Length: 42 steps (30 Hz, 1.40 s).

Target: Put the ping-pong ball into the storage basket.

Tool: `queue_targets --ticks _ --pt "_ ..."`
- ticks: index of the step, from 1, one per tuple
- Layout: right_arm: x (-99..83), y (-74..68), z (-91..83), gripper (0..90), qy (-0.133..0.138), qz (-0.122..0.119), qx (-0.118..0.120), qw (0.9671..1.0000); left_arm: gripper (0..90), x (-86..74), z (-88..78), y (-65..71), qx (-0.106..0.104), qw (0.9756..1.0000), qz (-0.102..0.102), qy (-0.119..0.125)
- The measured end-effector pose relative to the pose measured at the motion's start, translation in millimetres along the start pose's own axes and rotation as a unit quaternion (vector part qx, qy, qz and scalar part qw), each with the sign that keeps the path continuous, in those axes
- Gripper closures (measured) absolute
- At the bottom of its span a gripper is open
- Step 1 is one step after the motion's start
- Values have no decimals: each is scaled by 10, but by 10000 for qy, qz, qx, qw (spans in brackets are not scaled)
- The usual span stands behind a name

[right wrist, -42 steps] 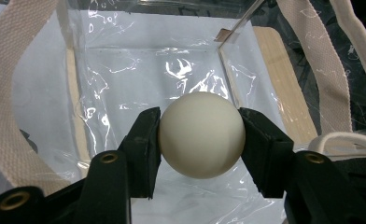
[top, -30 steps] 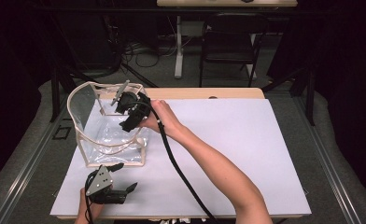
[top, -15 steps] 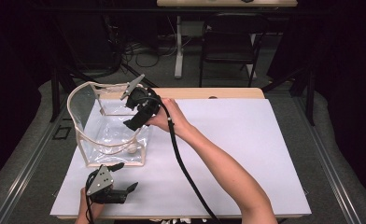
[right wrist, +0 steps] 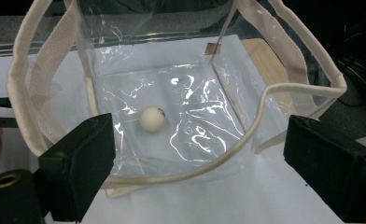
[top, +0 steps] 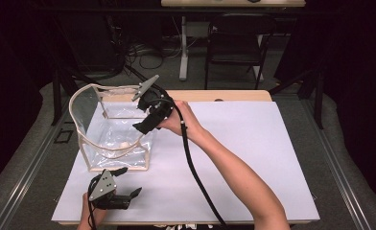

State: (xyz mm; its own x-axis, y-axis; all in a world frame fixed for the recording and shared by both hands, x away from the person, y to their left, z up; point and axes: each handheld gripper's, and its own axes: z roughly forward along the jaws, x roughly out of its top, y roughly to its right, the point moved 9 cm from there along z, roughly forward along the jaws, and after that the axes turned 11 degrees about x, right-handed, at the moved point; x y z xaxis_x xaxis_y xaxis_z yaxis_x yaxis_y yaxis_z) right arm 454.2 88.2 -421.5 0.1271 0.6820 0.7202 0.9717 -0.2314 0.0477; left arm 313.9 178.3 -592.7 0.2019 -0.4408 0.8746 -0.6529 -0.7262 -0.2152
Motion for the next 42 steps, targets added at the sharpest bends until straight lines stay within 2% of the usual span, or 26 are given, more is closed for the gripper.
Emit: queue_targets --ticks 14,27,42 --pt "-232 68 -111 47 -44 149 -83 9998 162 -8 -14 -6 -5 10000 -8 4" --pt "-545 129 -234 38 -105 278 -241 9993 162 -7 -11 3 -15 10000 -10 0" --pt "-902 90 -337 39 -150 333 -361 9987 162 -8 -8 3 -21 10000 -14 2"
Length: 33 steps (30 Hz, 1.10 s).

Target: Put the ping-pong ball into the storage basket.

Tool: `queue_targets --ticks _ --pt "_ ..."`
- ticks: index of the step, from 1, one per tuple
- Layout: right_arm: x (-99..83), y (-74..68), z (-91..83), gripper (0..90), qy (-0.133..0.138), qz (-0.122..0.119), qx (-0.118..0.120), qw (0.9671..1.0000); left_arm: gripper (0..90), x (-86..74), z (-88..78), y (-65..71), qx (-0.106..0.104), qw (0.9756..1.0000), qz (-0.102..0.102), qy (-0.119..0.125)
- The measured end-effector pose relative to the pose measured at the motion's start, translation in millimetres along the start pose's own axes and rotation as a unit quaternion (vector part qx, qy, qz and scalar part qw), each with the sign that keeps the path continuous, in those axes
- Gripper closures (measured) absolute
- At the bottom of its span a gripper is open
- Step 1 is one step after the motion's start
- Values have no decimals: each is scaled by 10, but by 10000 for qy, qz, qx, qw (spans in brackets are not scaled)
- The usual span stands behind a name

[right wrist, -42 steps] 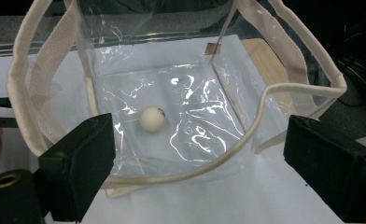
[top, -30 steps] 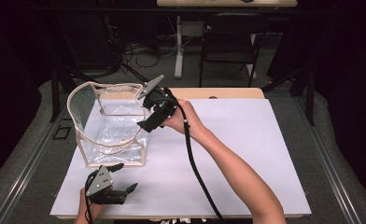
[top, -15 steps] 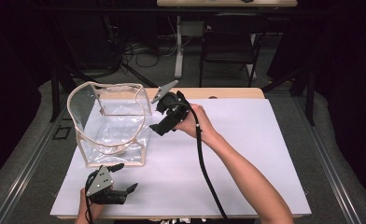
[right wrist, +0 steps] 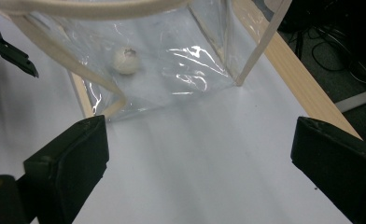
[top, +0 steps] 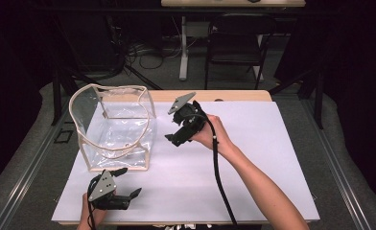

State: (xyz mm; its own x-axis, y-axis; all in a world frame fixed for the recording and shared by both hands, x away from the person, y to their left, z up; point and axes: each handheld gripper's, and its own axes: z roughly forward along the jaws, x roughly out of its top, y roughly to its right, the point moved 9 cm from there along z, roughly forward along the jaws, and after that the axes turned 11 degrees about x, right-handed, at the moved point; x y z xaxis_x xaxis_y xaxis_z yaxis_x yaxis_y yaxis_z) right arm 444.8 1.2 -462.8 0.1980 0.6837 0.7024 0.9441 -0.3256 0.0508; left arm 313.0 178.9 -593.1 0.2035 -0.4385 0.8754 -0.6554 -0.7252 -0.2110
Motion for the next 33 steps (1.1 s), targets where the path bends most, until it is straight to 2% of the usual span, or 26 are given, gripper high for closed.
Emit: queue_targets --ticks 9,21,33 --pt "-273 16 -69 44 18 85 -94 9999 162 1 2 3 12 10000 1 -3" --pt "-635 41 -122 41 -14 317 -175 9993 162 0 7 6 7 10000 6 -18" --pt "-881 -10 -156 39 0 432 -211 9988 162 -2 7 6 10 10000 7 -24"
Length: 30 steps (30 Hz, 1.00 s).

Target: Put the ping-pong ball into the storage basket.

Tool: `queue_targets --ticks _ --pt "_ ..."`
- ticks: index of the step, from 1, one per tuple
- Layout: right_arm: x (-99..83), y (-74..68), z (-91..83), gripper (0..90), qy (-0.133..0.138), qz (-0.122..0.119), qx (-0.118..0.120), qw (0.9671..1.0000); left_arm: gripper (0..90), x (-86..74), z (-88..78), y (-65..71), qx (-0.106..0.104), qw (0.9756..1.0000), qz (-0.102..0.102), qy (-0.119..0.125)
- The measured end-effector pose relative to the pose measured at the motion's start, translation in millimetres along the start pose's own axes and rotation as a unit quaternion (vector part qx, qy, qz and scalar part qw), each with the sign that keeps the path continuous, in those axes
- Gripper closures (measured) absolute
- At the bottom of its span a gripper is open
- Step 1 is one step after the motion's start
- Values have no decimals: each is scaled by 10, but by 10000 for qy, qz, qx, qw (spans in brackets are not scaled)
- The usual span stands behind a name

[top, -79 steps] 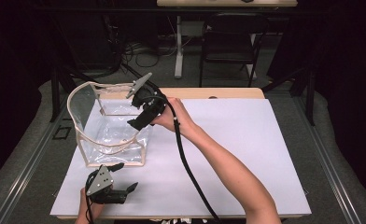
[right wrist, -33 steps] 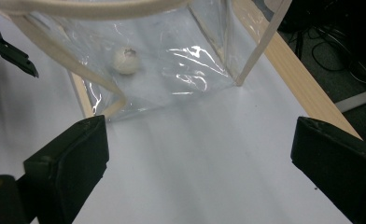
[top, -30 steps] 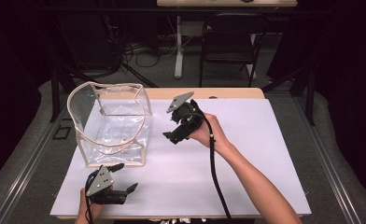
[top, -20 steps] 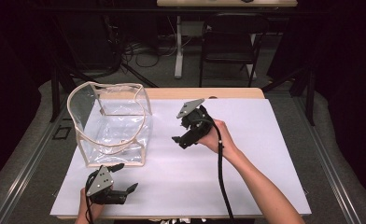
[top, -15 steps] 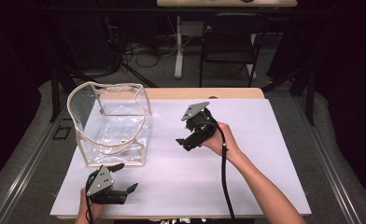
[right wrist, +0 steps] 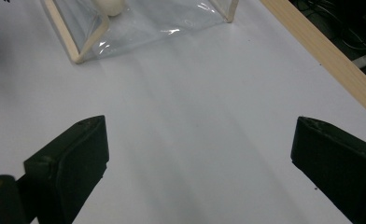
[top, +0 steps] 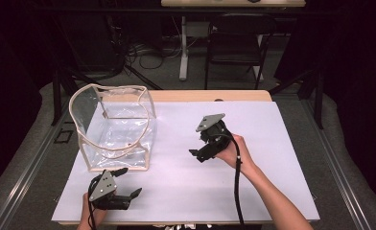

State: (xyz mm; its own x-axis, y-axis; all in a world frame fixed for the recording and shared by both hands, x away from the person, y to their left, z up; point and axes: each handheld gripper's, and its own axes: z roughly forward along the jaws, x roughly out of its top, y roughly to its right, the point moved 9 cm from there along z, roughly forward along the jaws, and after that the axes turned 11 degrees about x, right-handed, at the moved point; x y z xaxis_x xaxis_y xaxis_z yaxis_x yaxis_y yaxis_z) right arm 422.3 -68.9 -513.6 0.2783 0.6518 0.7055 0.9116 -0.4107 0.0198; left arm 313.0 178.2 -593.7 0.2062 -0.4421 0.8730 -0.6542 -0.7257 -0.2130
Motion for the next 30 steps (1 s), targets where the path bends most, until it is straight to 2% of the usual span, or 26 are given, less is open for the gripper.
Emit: queue_targets --ticks 6,14,30 --pt "-158 -31 -2 38 -35 14 -36 10000 162 -3 -3 -1 -1 10000 12 -8" --pt "-433 -57 -37 39 -113 159 -73 9998 162 -2 -2 -1 -1 10000 11 -6" --pt "-732 -123 -111 38 42 324 -192 9993 162 -5 -3 -3 10 10000 3 -10"
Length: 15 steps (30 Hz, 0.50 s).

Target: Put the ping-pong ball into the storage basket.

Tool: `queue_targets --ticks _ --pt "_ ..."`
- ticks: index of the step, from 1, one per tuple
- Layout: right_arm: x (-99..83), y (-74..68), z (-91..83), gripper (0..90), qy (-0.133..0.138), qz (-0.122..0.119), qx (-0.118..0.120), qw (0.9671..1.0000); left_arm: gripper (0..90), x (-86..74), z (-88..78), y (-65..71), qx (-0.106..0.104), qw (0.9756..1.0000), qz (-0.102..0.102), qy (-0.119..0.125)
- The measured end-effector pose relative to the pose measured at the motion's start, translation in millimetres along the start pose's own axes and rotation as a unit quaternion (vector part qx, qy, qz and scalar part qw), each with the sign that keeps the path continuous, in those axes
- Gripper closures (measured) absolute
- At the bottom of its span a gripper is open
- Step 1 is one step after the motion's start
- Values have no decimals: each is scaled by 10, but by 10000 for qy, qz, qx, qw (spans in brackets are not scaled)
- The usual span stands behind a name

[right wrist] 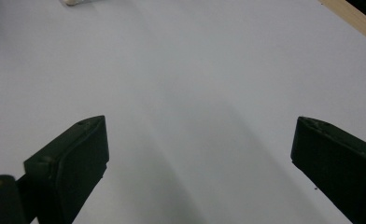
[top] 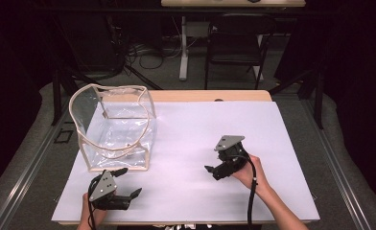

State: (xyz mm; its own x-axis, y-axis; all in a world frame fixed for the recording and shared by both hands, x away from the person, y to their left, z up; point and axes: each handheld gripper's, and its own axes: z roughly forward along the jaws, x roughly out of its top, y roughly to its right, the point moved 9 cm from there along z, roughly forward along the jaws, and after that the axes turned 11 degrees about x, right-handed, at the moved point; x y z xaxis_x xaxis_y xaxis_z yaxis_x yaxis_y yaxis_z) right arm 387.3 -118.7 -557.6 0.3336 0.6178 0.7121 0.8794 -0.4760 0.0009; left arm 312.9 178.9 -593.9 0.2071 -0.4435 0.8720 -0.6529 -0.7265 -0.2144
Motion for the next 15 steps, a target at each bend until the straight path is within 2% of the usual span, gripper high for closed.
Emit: queue_targets --ticks 15 --pt "-263 -22 -108 38 147 182 -156 9996 161 -1 1 4 2 10000 10 -5"
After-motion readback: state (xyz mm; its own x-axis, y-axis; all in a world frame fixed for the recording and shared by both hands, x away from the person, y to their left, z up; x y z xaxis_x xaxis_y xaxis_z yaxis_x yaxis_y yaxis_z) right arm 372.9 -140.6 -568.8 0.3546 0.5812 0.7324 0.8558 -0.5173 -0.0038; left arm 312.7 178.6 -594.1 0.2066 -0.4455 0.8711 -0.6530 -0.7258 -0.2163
